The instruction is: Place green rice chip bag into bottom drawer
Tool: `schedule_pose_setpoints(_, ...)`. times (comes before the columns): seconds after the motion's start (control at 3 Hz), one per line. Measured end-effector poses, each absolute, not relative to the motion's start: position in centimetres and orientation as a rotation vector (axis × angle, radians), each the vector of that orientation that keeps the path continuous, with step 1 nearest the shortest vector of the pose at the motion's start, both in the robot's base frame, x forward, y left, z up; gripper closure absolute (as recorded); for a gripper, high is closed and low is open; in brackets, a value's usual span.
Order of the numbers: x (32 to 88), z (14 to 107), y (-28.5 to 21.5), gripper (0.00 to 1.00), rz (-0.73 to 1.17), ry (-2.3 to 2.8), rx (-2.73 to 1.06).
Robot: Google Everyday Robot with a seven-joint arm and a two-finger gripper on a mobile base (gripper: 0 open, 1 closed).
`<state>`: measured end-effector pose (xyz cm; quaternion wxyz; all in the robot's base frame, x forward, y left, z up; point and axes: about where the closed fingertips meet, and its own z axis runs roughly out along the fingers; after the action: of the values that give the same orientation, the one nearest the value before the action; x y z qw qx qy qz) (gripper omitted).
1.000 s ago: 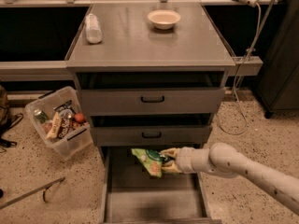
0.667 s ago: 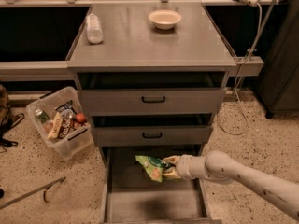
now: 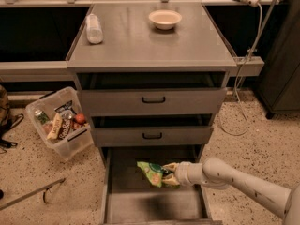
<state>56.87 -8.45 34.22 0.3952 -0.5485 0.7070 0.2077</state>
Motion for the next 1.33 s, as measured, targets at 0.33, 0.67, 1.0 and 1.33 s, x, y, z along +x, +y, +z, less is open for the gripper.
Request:
schedule_pose_setpoints(0.33, 57.3, 31.6, -8.8, 1.0, 0.538, 1.819, -1.372)
schedule_pose_setpoints(0.67, 57.7, 25.9, -8.9, 1.0, 0.613, 1.861, -1.307)
schedule_pose_setpoints(1.0, 57.8, 18.6, -7.6, 1.0, 0.72, 1.925, -1.259)
schedule_pose_setpoints(1.33, 58.2, 17.3, -7.6, 1.0, 0.736, 1.941, -1.249)
